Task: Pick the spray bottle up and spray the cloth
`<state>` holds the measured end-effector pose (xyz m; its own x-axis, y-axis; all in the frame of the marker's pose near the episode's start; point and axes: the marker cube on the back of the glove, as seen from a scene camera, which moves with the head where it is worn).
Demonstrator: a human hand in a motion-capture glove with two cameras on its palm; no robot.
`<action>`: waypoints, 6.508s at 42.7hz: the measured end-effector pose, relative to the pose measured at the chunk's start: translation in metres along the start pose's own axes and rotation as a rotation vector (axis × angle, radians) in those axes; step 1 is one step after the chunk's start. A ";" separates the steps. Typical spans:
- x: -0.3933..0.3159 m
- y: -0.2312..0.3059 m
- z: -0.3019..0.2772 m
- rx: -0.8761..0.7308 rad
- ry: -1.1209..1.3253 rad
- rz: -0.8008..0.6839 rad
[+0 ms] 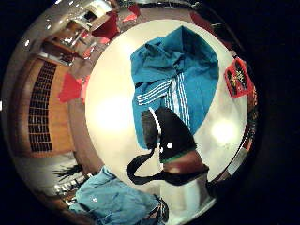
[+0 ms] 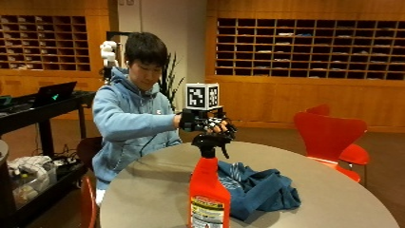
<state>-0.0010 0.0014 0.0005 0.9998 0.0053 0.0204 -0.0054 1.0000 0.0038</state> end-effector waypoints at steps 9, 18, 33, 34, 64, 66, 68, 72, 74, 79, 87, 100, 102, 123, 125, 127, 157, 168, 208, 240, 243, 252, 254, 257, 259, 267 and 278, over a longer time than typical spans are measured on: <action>-0.008 0.002 0.006 0.005 -0.052 -0.001; -0.027 0.003 -0.002 0.087 -0.051 -0.024; -0.028 0.017 -0.016 0.280 -0.176 -0.026; -0.027 0.018 -0.017 0.293 -0.185 -0.025; 0.094 0.061 -0.004 0.810 -0.634 0.275; 0.105 0.059 0.000 0.841 -0.666 0.301; 0.118 0.056 0.006 0.869 -0.704 0.326; 0.139 0.050 0.018 0.888 -0.768 0.390; 0.148 0.048 0.024 0.897 -0.789 0.418; 0.166 0.040 0.038 0.920 -0.848 0.495; 0.183 0.023 0.058 0.918 -0.952 0.541; 0.206 -0.014 0.078 0.869 -1.029 0.606; 0.209 -0.020 0.079 0.864 -1.037 0.609; 0.210 -0.064 0.079 0.681 -1.209 0.592; 0.210 -0.067 0.078 0.671 -1.219 0.603; 0.211 -0.069 0.078 0.661 -1.223 0.614; 0.225 -0.108 0.074 0.332 -1.249 0.560; 0.225 -0.123 0.066 0.314 -1.163 0.514; 0.084 -0.098 -0.064 -0.473 0.174 0.204; 0.066 -0.103 -0.055 -0.545 0.234 0.220; 0.067 -0.103 -0.047 -0.560 0.223 0.228; 0.057 -0.103 -0.029 -0.551 0.129 0.193; 0.051 -0.104 -0.036 -0.515 0.084 0.175; 0.038 -0.105 -0.053 -0.424 -0.023 0.138; 0.028 -0.105 -0.069 -0.343 -0.126 0.105; -0.019 -0.109 -0.119 0.038 -0.545 0.008; -0.087 -0.127 -0.124 0.270 -0.941 0.018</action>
<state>-0.0846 -0.1252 -0.1258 0.5754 -0.1019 0.8115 -0.1421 0.9647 0.2219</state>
